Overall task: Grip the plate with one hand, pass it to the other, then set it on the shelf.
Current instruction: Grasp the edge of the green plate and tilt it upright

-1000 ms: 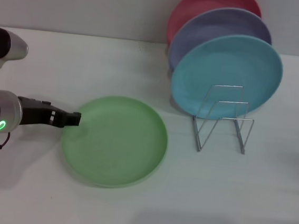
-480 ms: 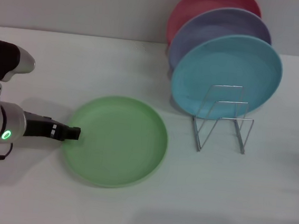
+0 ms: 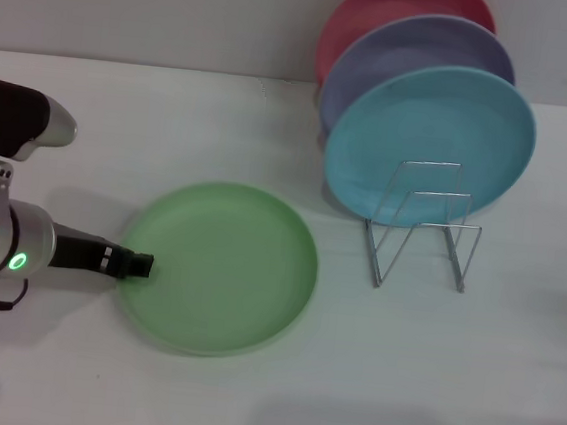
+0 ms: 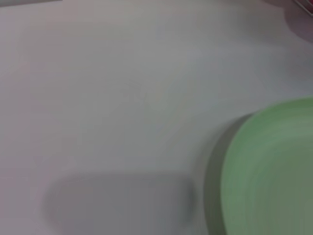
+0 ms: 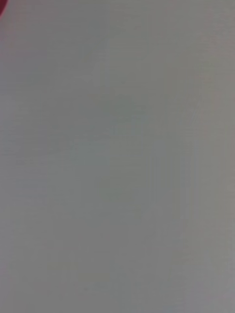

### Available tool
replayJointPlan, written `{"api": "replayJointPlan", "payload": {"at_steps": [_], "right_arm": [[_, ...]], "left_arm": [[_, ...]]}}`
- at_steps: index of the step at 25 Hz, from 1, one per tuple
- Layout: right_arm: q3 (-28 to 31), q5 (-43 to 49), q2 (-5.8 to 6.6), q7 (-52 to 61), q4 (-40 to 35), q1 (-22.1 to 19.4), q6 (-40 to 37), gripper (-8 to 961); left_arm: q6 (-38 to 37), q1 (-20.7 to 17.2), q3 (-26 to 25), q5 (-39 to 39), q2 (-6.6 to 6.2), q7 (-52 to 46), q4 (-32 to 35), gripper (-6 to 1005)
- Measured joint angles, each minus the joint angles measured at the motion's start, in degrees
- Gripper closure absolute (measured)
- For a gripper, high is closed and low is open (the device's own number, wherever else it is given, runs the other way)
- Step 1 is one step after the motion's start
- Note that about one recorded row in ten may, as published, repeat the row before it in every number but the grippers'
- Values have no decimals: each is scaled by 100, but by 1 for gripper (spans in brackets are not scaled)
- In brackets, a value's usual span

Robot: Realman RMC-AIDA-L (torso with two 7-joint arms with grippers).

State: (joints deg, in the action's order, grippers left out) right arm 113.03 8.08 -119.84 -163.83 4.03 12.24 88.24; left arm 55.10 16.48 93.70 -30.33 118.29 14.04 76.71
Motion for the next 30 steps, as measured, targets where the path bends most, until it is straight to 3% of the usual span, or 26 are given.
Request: {"api": "replayJointPlan", "payload": {"at_steps": [7, 23, 30], "right_arm": [[0, 0, -4, 0, -8, -13, 23, 142], [-10, 0, -5, 0, -16, -55, 77, 142], [-18, 0, -4, 0, -16, -65, 83, 142]], "left_arm": [[211, 128, -49, -1, -11, 26, -98, 323], [256, 62, 19, -16, 1, 89, 65, 689], [256, 61, 25, -11, 2, 165, 97, 750]]}}
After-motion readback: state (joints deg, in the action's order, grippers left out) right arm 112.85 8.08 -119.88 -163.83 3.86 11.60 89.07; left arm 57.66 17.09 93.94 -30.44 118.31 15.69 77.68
